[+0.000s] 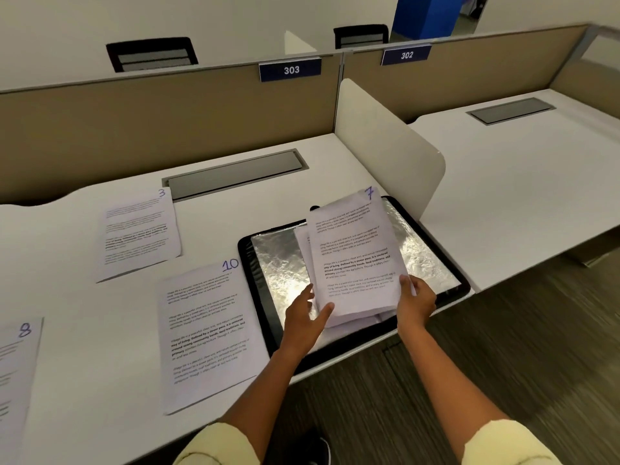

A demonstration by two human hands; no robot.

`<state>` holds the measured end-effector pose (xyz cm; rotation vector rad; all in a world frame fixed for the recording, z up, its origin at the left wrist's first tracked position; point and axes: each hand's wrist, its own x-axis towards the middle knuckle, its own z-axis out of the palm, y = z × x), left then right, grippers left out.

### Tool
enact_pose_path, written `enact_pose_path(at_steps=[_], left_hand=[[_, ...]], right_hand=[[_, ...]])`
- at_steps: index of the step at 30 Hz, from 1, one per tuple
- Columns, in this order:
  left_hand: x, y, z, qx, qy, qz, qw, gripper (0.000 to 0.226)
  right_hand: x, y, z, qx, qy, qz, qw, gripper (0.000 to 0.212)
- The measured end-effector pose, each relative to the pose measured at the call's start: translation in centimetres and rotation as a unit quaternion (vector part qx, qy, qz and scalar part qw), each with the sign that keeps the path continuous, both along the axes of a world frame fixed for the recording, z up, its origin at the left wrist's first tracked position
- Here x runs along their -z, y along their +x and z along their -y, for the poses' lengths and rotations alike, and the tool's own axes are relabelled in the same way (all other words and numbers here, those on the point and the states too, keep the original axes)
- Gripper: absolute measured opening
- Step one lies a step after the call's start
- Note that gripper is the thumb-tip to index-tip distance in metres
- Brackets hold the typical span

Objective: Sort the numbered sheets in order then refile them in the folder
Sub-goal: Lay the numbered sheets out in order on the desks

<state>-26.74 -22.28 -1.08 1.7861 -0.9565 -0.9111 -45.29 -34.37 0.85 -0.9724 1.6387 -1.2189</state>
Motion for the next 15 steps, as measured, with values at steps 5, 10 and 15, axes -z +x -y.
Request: enact_pose_path(at_steps=[5, 10, 15], left_hand=[[-0.9, 0.5, -1.5, -0.071, 0.012, -0.071, 0.995, 0.078], [-1.1, 2.9, -4.1, -0.14, -0.011, -0.176, 0.974, 0.034], [-1.3, 6.6, -8.4, -0.185, -0.01, -0.121, 0.975, 0.01]], right_hand=[[1.0, 1.8, -1.4, 0.001, 0.042, 0.05, 0.998, 0.012], [0.5, 5.0, -4.7, -0.027, 0.043, 0.079, 0.996, 0.009], [0.4, 8.7, -9.0, -0.082, 0.044, 0.079, 0.993, 0.012]])
